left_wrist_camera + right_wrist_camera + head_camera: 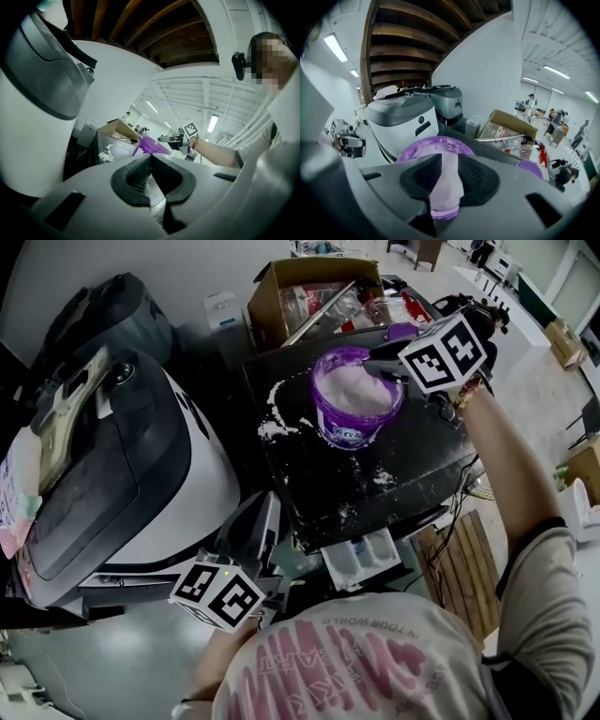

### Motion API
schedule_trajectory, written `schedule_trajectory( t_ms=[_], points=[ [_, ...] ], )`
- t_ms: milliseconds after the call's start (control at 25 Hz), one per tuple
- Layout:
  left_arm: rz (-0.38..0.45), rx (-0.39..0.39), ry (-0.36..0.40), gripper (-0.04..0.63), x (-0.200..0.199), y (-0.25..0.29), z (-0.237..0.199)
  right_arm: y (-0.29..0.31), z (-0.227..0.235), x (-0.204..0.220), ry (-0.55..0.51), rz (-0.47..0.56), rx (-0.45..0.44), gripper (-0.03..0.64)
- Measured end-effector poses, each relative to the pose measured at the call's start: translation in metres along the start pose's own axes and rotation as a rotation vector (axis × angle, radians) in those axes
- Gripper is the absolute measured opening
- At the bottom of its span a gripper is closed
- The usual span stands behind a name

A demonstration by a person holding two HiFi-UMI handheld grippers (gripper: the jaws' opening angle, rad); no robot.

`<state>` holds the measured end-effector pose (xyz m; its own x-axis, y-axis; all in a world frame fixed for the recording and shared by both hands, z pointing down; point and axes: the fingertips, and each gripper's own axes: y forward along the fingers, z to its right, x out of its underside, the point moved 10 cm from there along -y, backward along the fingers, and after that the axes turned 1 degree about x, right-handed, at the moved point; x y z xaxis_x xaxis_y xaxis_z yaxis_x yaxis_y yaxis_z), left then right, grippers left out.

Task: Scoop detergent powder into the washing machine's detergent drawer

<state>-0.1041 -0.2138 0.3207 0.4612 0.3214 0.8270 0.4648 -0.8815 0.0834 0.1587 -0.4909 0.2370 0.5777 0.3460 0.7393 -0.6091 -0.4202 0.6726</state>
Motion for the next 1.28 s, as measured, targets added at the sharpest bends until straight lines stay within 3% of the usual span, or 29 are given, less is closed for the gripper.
schedule_trajectory(
  t_ms=[240,480,640,1000,1120,1280],
  points=[
    [0.017,-0.019,-0.005,0.003,-0.001,-0.007,-0.005,0.022,0.006,-0.004,-0.058,-0.115,0.044,0.107],
    [0.029,-0.022,-0.014,0.003,-0.001,-0.010,-0.008,0.026,0.004,-0.001,-0.043,-0.147,0.026,0.011],
    [0.038,-0.023,-0.013,0.003,-0.002,-0.012,-0.009,0.024,0.000,-0.002,-0.041,-0.135,0.014,0.008],
    [0.054,-0.008,-0.020,0.002,-0.005,-0.017,-0.010,0.028,-0.017,-0.021,-0.124,-0.074,0.210,0.005],
    [0.063,-0.008,-0.023,0.003,-0.008,-0.022,-0.014,0.036,-0.025,-0.020,-0.126,-0.097,0.204,0.003],
    [0.064,0.002,-0.023,0.002,-0.012,-0.030,-0.019,0.039,-0.031,-0.018,-0.041,-0.103,0.148,0.004]
  ],
)
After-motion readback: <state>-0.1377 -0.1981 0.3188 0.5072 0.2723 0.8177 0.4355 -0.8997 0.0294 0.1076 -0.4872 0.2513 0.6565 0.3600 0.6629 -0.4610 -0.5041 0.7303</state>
